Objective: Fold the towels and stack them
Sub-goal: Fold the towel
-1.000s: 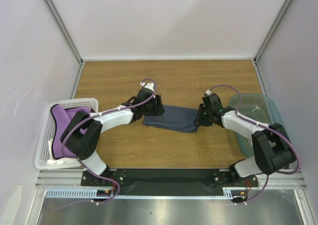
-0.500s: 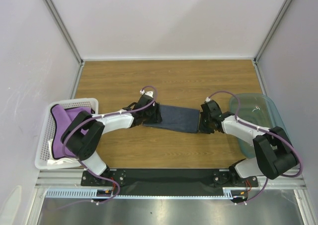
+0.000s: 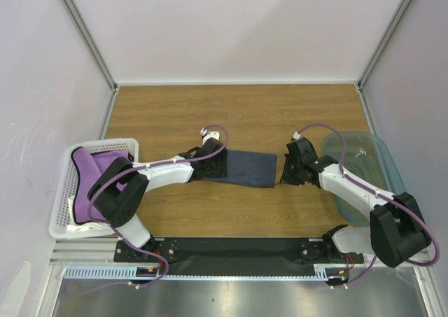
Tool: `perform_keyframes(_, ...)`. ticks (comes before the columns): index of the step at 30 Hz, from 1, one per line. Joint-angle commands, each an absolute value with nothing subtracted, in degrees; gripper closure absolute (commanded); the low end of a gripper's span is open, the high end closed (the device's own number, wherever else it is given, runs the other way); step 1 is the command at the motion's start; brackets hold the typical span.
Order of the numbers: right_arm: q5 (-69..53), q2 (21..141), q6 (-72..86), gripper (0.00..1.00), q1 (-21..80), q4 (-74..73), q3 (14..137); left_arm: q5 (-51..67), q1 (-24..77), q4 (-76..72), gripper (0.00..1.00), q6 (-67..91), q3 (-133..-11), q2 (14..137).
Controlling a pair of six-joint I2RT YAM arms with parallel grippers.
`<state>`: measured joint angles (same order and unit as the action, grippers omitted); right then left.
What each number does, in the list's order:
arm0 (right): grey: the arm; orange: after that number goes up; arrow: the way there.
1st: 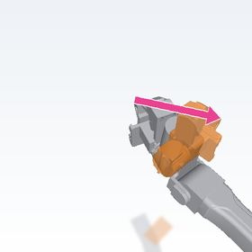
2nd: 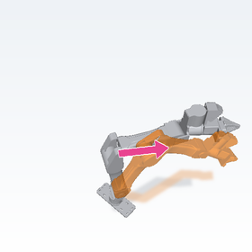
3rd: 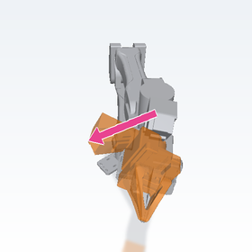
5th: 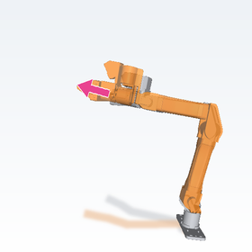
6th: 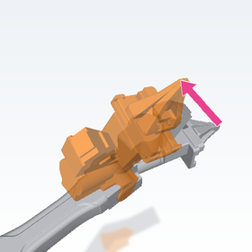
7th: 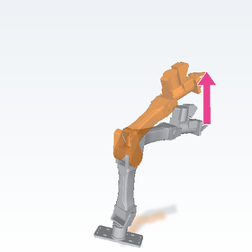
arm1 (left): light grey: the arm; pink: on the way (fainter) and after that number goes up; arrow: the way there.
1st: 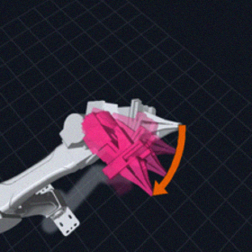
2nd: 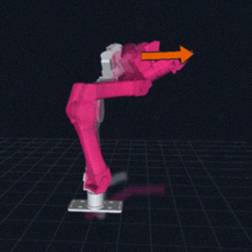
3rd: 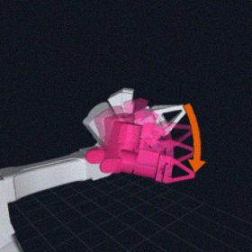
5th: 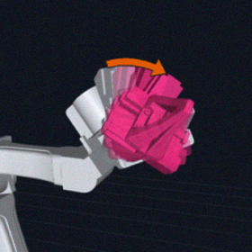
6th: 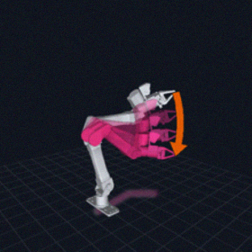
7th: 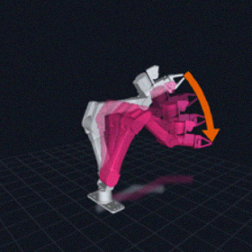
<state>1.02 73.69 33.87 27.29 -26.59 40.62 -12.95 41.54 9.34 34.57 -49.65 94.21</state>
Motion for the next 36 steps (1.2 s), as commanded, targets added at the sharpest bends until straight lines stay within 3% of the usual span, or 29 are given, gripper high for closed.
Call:
perform_keyframes(1,0.62,70.49,33.48,0.88,27.95,-24.97,45.87,-22.48,43.5,15.11,0.35,34.1,-53.69,94.65)
perform_keyframes(16,0.0,85.07,35.51,0.97,35.33,-15.91,46.41,-31.29,43.42,18.9,0.32,37.79,-61.07,95.88)
perform_keyframes(36,4.13,86.22,34.72,1.0,36.74,-21.0,40.25,-24.61,36.83,19.25,0.34,43.95,-65.39,107.23)
